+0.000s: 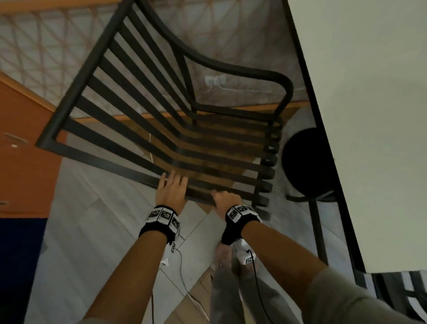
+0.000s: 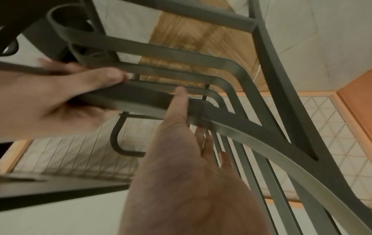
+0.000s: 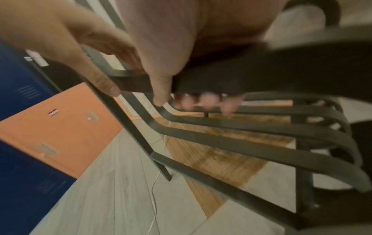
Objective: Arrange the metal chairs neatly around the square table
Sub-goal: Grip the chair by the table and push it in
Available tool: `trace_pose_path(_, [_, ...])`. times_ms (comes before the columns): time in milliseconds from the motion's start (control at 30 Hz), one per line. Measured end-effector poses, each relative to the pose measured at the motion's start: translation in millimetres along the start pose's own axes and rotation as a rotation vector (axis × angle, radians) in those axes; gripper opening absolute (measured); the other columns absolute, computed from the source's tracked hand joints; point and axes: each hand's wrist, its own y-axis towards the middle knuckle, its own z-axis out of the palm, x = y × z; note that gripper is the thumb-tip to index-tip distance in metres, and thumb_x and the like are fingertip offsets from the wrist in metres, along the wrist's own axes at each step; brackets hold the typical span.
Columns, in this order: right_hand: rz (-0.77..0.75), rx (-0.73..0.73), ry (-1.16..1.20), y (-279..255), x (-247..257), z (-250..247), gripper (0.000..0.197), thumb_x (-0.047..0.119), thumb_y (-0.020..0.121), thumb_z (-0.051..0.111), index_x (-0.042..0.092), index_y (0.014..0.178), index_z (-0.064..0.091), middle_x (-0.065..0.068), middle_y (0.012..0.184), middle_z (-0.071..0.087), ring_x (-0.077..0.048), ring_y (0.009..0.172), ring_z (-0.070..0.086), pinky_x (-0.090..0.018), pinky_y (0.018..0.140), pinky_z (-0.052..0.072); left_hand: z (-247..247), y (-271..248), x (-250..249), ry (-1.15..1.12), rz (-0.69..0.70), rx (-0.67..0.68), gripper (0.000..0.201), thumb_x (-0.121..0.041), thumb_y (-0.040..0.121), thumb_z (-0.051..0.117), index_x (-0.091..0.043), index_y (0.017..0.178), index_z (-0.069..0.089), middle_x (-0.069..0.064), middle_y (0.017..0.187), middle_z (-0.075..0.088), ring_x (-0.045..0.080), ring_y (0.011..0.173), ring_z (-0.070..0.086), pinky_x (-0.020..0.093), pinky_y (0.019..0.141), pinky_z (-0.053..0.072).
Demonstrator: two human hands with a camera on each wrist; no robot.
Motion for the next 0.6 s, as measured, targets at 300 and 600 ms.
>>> trace_pose_path(300, [0.043,0.012,-0.092,-3.0,-72.8,-19.5,0.037,0.051,0.090,0.046,0.024,0.115,0.050,-0.009,0.103,0.067,-0.030,0.092,0.063,-0.038,0.076,0.049,0.0,17.7,-33.7,-0.075,0.074,0.037,0.034,-0.043,0.089,0.056,-0.024,0.118,0.057,0.004,0.117,0.065,0.031,0.121,0.049,0.060,0.118,0.002])
trace_pose_path(600, [0.195,-0.015,-0.098,-39.2,-135.0,-28.3,0.013,0.030,0.089,0.049,0.023,0.089,0.060,-0.003,0.089,0.069,-0.027,0.081,0.064,-0.042,0.076,0.054,2.7,5.8,-114.2,-0.219,0.052,0.094,0.036,-0.043,0.093,0.049,-0.029,0.126,0.050,0.002,0.122,0.059,0.025,0.123,0.041,0.054,0.108,0.023])
